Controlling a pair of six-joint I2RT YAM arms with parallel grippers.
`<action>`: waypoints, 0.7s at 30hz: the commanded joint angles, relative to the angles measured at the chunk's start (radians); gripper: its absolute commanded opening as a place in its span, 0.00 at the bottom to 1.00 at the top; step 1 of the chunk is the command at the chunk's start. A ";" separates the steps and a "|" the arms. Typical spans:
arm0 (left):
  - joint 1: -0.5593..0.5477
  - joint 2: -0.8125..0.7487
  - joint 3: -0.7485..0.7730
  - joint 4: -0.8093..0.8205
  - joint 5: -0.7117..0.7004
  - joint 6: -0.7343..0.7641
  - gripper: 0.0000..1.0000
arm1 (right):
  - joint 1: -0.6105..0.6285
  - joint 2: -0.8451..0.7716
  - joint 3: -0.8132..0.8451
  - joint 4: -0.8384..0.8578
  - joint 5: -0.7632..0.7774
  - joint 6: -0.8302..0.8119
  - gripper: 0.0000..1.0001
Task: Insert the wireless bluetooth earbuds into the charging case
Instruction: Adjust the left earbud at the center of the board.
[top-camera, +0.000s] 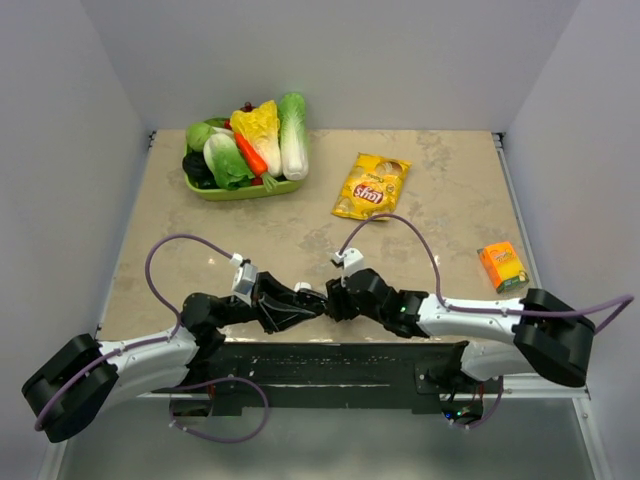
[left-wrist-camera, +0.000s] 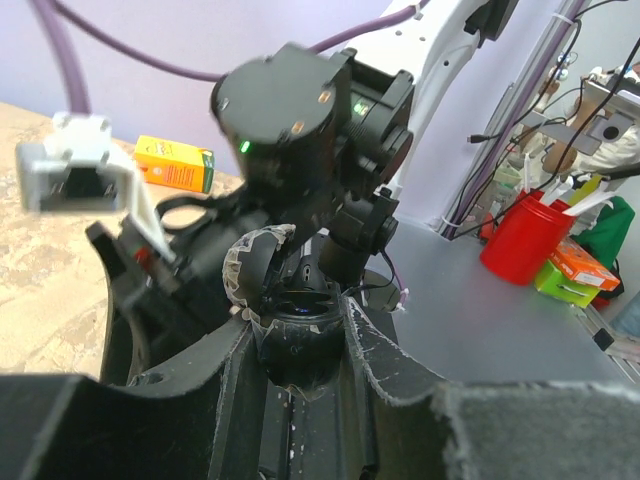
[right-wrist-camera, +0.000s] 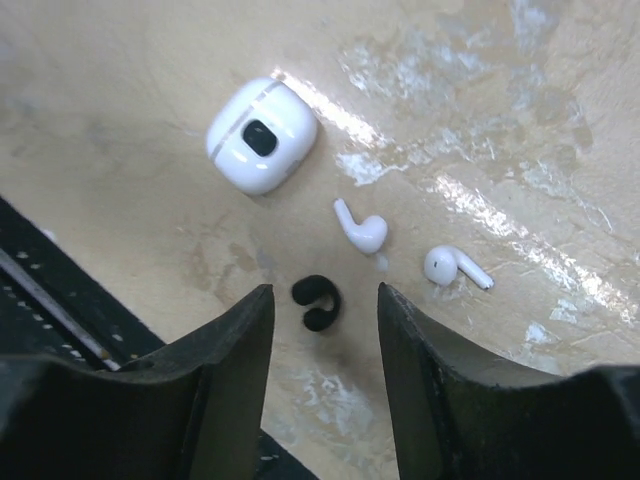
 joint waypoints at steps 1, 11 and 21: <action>-0.004 -0.006 0.003 0.619 -0.010 0.020 0.00 | 0.017 -0.081 -0.015 0.022 -0.043 0.013 0.41; -0.007 0.000 0.008 0.621 -0.004 0.013 0.00 | 0.066 0.028 -0.009 0.054 -0.129 0.045 0.00; -0.010 -0.002 0.003 0.619 -0.007 0.008 0.00 | 0.068 0.122 0.013 0.023 -0.046 0.109 0.00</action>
